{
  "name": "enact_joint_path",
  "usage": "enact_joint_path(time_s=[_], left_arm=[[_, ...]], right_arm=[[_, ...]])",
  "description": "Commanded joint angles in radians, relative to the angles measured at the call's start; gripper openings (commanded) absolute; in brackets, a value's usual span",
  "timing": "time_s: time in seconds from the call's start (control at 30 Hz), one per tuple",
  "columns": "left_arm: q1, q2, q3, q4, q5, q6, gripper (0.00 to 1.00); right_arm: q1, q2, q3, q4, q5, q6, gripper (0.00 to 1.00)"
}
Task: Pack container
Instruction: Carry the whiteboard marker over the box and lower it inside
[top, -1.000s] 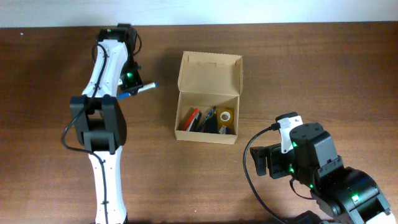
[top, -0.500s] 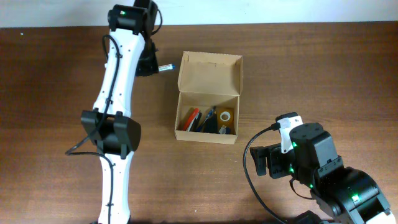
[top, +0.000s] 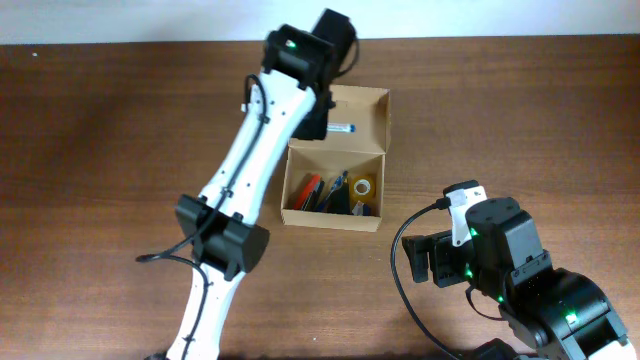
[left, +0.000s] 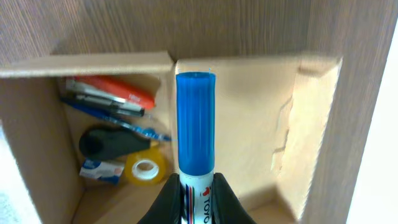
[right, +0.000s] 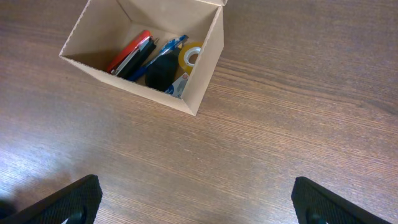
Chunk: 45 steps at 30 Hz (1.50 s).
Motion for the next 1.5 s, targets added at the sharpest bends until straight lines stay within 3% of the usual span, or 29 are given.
enact_joint_path(time_s=[0.0,0.23,0.87,1.4,1.43,1.47], left_arm=[[-0.048,-0.035,-0.037,-0.007,-0.027,-0.013,0.02],[-0.045,-0.164,-0.323,-0.007,0.026,-0.014,0.02],[-0.043,-0.165,-0.544,0.364,0.067,-0.014,0.02],[-0.043,-0.163,-0.605,0.391,0.042,-0.014,0.03],[-0.043,-0.163,-0.605,0.391,0.039,-0.014,0.04],[-0.043,-0.163,-0.605,0.391,0.036,-0.014,0.11]], right_arm=[[0.006,-0.006,-0.003,0.000,0.010,0.004,0.99],[0.005,-0.006,-0.003,0.000,0.010,0.003,0.99],[0.006,-0.006,-0.003,0.000,0.010,0.003,0.99],[0.006,-0.006,-0.003,0.000,0.010,0.003,0.99],[0.005,-0.006,-0.003,0.000,0.010,0.004,0.99],[0.005,-0.006,-0.003,0.000,0.010,0.004,0.99]])
